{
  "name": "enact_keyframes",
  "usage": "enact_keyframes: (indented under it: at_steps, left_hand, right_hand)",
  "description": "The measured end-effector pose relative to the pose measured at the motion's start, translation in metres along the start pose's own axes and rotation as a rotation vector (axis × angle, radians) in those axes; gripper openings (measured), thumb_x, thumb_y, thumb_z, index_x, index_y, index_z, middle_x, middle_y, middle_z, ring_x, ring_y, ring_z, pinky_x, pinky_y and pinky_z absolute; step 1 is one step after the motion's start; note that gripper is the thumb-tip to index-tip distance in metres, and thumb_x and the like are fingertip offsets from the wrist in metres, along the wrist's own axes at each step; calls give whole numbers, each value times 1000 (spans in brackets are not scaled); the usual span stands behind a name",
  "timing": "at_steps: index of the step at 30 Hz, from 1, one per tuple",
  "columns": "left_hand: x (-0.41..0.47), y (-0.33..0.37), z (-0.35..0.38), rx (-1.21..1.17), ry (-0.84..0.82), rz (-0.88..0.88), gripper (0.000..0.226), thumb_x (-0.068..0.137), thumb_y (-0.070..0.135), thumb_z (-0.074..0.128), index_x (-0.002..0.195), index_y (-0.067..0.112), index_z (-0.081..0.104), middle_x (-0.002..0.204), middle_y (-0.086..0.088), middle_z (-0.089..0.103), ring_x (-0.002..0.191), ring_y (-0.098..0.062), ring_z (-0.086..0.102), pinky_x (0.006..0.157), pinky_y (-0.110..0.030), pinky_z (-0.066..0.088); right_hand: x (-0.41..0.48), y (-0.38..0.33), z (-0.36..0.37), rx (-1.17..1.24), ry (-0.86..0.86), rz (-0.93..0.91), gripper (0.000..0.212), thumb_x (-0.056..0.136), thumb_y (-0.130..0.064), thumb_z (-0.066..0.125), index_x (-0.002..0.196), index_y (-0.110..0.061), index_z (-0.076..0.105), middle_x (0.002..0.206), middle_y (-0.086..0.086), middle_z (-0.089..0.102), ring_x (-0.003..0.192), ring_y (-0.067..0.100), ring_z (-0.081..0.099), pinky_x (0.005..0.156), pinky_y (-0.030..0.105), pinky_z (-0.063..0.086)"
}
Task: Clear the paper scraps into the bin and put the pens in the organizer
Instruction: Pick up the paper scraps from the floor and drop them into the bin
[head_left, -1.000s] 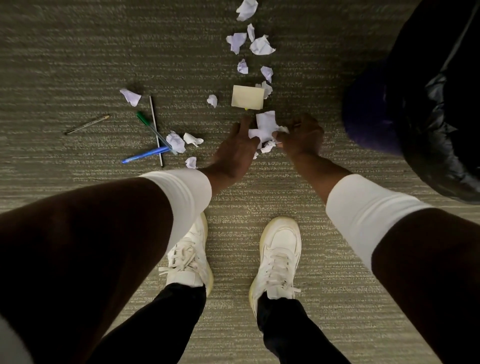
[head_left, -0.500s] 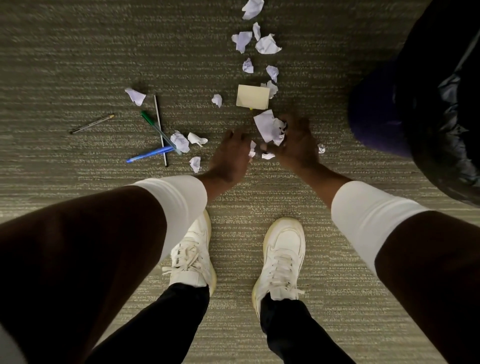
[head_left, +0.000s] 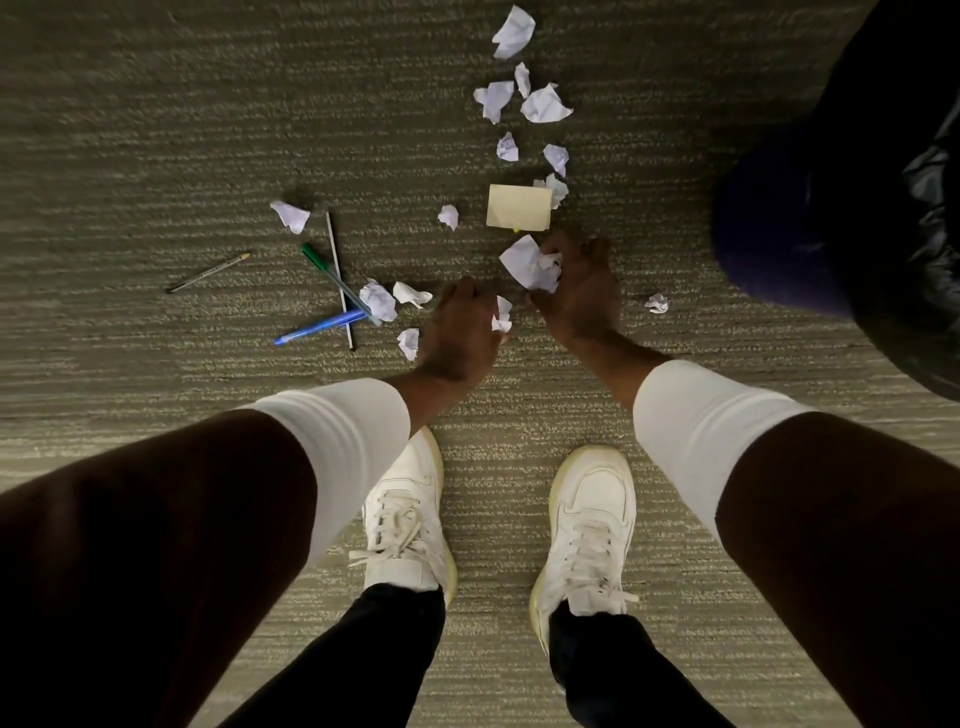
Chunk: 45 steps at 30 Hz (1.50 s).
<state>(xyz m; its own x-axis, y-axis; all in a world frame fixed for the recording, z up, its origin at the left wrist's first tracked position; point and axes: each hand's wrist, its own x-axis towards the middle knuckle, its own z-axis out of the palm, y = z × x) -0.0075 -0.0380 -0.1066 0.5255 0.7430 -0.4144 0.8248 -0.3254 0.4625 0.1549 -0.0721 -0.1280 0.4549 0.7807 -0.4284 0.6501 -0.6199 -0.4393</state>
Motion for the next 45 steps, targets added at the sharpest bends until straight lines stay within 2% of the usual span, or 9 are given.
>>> enact_keyframes:
  at_steps: [9, 14, 22, 25, 28, 31, 36, 40, 45]
  left_hand:
    - [-11, -11, -9, -62, -26, -14, 31, 84, 16, 81, 114, 16, 73, 112, -13, 62, 103, -36, 66, 88, -44, 55]
    - [-19, -14, -14, -43, -58, -52, 33, 84, 22, 83, 115, 14, 73, 112, -13, 64, 104, -35, 67, 88, -43, 57]
    - [-30, 8, -47, -62, -55, -129, 26, 84, 19, 83, 106, 9, 74, 112, -16, 65, 103, -38, 66, 88, -44, 55]
    - [-31, 26, -63, -84, -40, -137, 25, 83, 21, 83, 104, 10, 74, 111, -15, 65, 103, -35, 66, 86, -37, 49]
    - [-32, 59, -87, -182, 26, -169, 23, 84, 24, 82, 103, 13, 76, 108, -11, 67, 96, -29, 69, 81, -29, 47]
    - [-29, 103, -113, -374, 119, -226, 26, 82, 33, 78, 104, 21, 79, 105, -6, 75, 83, -27, 76, 76, -42, 63]
    - [-28, 186, -161, -519, 297, -141, 12, 84, 22, 84, 93, 15, 82, 91, -4, 82, 80, -23, 78, 75, -39, 63]
    - [-25, 244, -169, -700, 264, -155, 22, 80, 38, 83, 89, 17, 79, 82, 3, 79, 68, -18, 76, 63, -38, 64]
    - [-26, 325, -168, -732, 218, -48, 23, 82, 33, 88, 95, 15, 80, 86, 3, 81, 75, -12, 76, 67, -27, 60]
  right_hand:
    - [-5, -8, 1, 64, 90, 6, 26, 82, -10, 80, 107, -11, 74, 116, 16, 67, 97, 38, 70, 77, 35, 51]
    - [-4, -5, -2, 128, 97, 45, 13, 81, -10, 77, 93, -5, 79, 101, 19, 75, 89, 36, 71, 72, 24, 37]
    - [-48, -9, -38, 140, 81, 109, 10, 84, -16, 78, 92, -13, 83, 93, 11, 81, 82, 28, 75, 66, 22, 36]
    - [-67, -18, -60, 269, 98, 218, 7, 82, -20, 74, 86, -23, 79, 85, 3, 81, 73, 22, 77, 68, 30, 59]
    - [-81, -24, -92, 413, 188, 215, 9, 74, -28, 65, 82, -27, 71, 76, -5, 77, 67, 21, 77, 60, 51, 64]
    - [-98, -43, -141, 438, 267, 253, 9, 76, -28, 69, 83, -24, 72, 71, -6, 77, 66, 20, 77, 59, 49, 64]
    - [-130, -72, -235, 554, 382, 363, 6, 87, -16, 79, 93, -14, 79, 73, -3, 78, 57, 11, 78, 57, 41, 66]
    - [-147, -59, -294, 684, 507, 421, 6, 86, -14, 83, 89, -13, 78, 74, 2, 79, 61, 13, 79, 60, 45, 67]
    - [-141, -13, -343, 751, 590, 515, 15, 76, -24, 84, 87, -16, 78, 79, 9, 80, 69, 29, 81, 66, 50, 67]
